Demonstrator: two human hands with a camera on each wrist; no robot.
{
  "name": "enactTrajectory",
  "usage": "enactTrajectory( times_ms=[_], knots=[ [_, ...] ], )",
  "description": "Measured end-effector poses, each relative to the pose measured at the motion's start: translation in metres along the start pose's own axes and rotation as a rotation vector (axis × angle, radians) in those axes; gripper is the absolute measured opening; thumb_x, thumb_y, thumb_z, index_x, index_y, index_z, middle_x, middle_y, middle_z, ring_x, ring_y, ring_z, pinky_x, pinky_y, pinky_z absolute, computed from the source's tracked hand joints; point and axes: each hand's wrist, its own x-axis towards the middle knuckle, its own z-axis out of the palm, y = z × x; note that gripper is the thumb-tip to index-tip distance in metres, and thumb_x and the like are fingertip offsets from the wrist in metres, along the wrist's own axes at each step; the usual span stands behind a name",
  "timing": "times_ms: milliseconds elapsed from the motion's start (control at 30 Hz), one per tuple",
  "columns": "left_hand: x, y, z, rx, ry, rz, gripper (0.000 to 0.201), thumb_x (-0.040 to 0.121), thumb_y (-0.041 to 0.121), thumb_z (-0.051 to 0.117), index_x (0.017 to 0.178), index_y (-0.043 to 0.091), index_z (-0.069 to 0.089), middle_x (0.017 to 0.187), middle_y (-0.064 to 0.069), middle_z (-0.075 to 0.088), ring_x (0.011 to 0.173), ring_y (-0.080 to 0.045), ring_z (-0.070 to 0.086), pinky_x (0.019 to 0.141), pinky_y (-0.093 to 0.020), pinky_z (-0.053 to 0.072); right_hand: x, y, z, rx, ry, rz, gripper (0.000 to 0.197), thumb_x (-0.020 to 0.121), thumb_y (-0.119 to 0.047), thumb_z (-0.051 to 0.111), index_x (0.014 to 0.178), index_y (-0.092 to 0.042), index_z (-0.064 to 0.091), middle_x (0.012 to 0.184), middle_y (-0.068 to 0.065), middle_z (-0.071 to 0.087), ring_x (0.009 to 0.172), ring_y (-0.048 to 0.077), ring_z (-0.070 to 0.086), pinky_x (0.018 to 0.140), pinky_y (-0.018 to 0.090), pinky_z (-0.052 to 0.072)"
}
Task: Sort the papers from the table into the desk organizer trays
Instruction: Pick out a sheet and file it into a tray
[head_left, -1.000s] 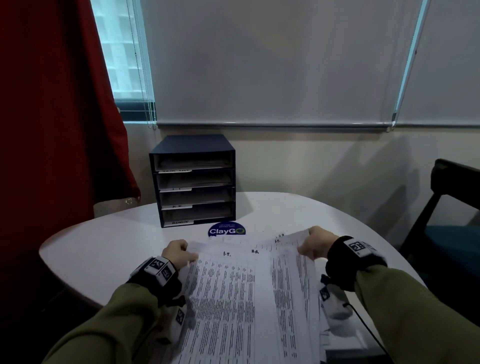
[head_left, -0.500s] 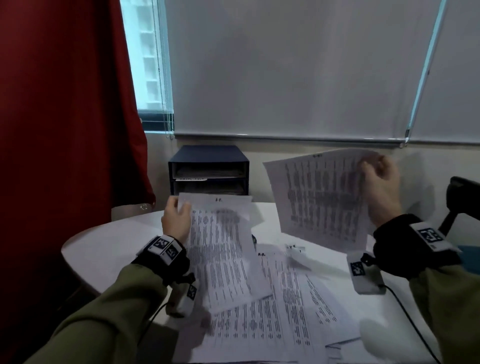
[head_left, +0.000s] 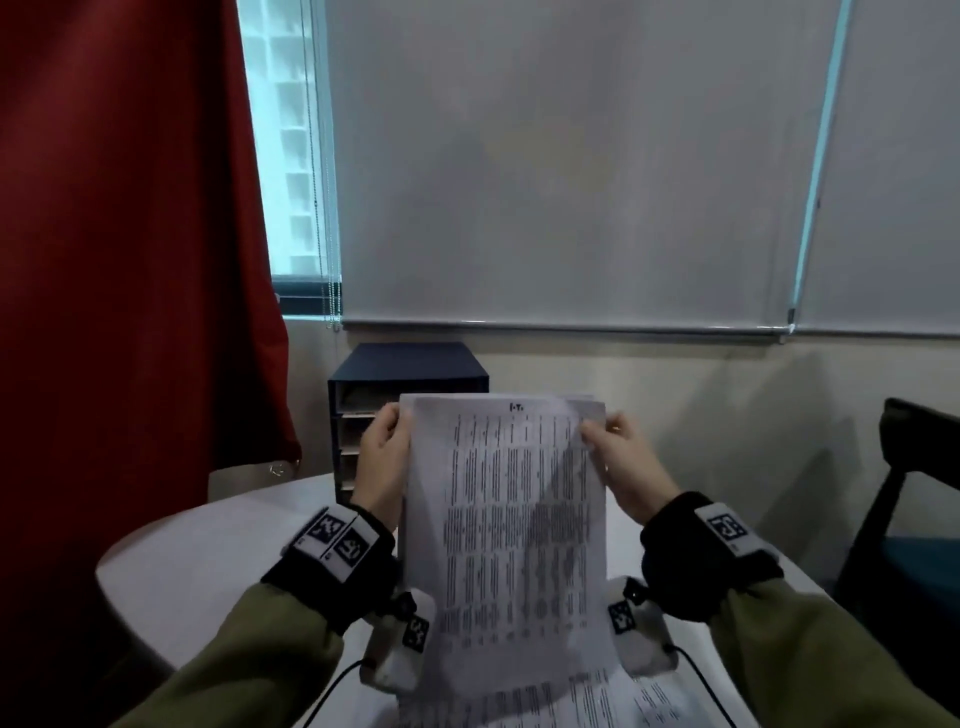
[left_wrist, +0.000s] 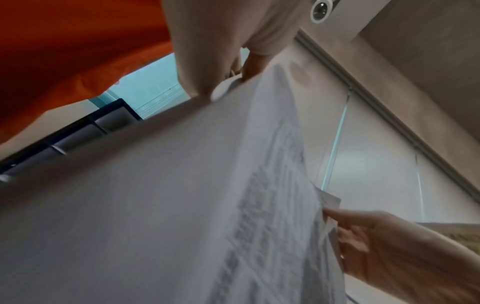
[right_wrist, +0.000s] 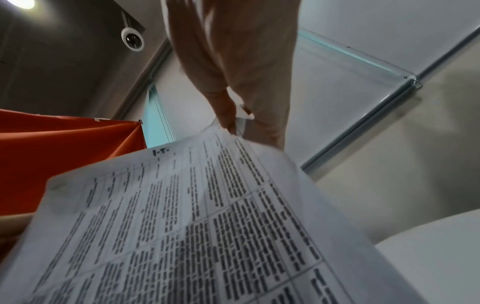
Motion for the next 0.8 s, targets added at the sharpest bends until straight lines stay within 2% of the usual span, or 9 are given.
enactTrajectory(
  times_ms=[67, 133, 200, 300, 467, 567, 667, 733, 800],
  knots=[
    [-0.008, 0.005, 0.005, 0.103, 0.069, 0.109, 0.031, 0.099, 0.031, 0.035, 0.078, 0.012, 0.047, 0.076, -0.003, 0.047, 0.074, -0.018, 0.046, 0.070, -0.033, 0.039, -0.003, 0.002, 0.009, 0.040, 0.050, -0.035, 0.017, 0.090, -0.013, 0.062, 0.083, -0.013, 0.046, 0.084, 0.012, 0.058, 0.064, 0.018, 0.058, 0.054, 0.028, 0.048],
    [-0.020, 0.013, 0.011, 0.161, 0.085, 0.224, 0.028, 0.098, 0.034, 0.033, 0.092, 0.012, 0.048, 0.079, 0.005, 0.049, 0.066, 0.003, 0.052, 0.063, -0.013, 0.044, -0.009, -0.004, 0.019, 0.086, 0.104, -0.110, 0.015, 0.090, -0.012, 0.063, 0.089, -0.012, 0.048, 0.091, 0.013, 0.059, 0.071, 0.018, 0.059, 0.057, 0.027, 0.050],
    [-0.032, 0.017, 0.019, 0.221, 0.064, 0.292, 0.018, 0.098, 0.025, 0.042, 0.109, 0.011, 0.045, 0.086, 0.007, 0.053, 0.067, 0.016, 0.056, 0.058, -0.002, 0.044, -0.019, -0.011, 0.028, 0.166, 0.117, -0.181, 0.016, 0.092, -0.010, 0.059, 0.102, -0.012, 0.046, 0.097, 0.008, 0.061, 0.078, 0.018, 0.061, 0.062, 0.026, 0.052],
    [-0.032, 0.009, 0.020, 0.340, 0.135, 0.338, 0.019, 0.094, 0.010, 0.045, 0.112, 0.014, 0.041, 0.085, 0.011, 0.052, 0.070, 0.014, 0.055, 0.060, -0.005, 0.043, -0.035, -0.008, 0.038, 0.238, 0.059, -0.189, 0.025, 0.096, -0.007, 0.051, 0.116, -0.017, 0.040, 0.101, 0.004, 0.061, 0.083, 0.016, 0.062, 0.068, 0.029, 0.053],
    [-0.034, -0.039, 0.001, 0.383, 0.119, 0.008, 0.021, 0.094, 0.014, 0.041, 0.109, 0.027, 0.034, 0.087, 0.001, 0.061, 0.070, -0.017, 0.060, 0.067, -0.038, 0.051, -0.046, 0.044, 0.038, 0.056, -0.056, -0.004, 0.021, 0.096, -0.005, 0.047, 0.116, -0.012, 0.043, 0.108, 0.007, 0.060, 0.089, 0.015, 0.062, 0.066, 0.027, 0.048],
    [-0.039, -0.075, -0.017, 0.417, -0.054, -0.276, 0.025, 0.097, 0.018, 0.041, 0.119, 0.028, 0.033, 0.095, 0.009, 0.059, 0.081, -0.011, 0.060, 0.070, -0.026, 0.050, -0.051, 0.082, 0.032, -0.106, -0.125, 0.172, 0.021, 0.095, -0.001, 0.042, 0.113, -0.013, 0.040, 0.106, 0.006, 0.055, 0.090, 0.018, 0.059, 0.064, 0.028, 0.049],
    [-0.031, -0.120, -0.037, 0.497, -0.246, -0.454, 0.046, 0.085, 0.024, 0.042, 0.131, 0.024, 0.040, 0.122, 0.001, 0.060, 0.110, -0.020, 0.058, 0.101, -0.039, 0.046, -0.047, 0.114, 0.030, -0.276, -0.143, 0.282, 0.023, 0.095, 0.003, 0.035, 0.114, -0.007, 0.040, 0.112, 0.012, 0.054, 0.087, 0.016, 0.054, 0.063, 0.027, 0.045],
    [-0.023, -0.132, -0.045, 0.515, -0.226, -0.472, 0.048, 0.083, 0.018, 0.040, 0.130, 0.023, 0.043, 0.129, 0.001, 0.058, 0.115, -0.020, 0.056, 0.108, -0.038, 0.041, -0.038, 0.121, 0.032, -0.343, -0.113, 0.275, 0.025, 0.092, 0.005, 0.033, 0.114, -0.003, 0.043, 0.114, 0.015, 0.055, 0.087, 0.020, 0.053, 0.061, 0.027, 0.041],
    [-0.023, -0.108, -0.046, 0.514, -0.164, -0.478, 0.044, 0.089, 0.007, 0.037, 0.130, 0.025, 0.042, 0.124, 0.005, 0.055, 0.115, -0.019, 0.053, 0.105, -0.029, 0.038, -0.027, 0.123, 0.036, -0.312, -0.121, 0.307, 0.032, 0.090, 0.008, 0.029, 0.116, -0.004, 0.045, 0.115, 0.016, 0.056, 0.092, 0.027, 0.054, 0.062, 0.026, 0.041]
  ],
)
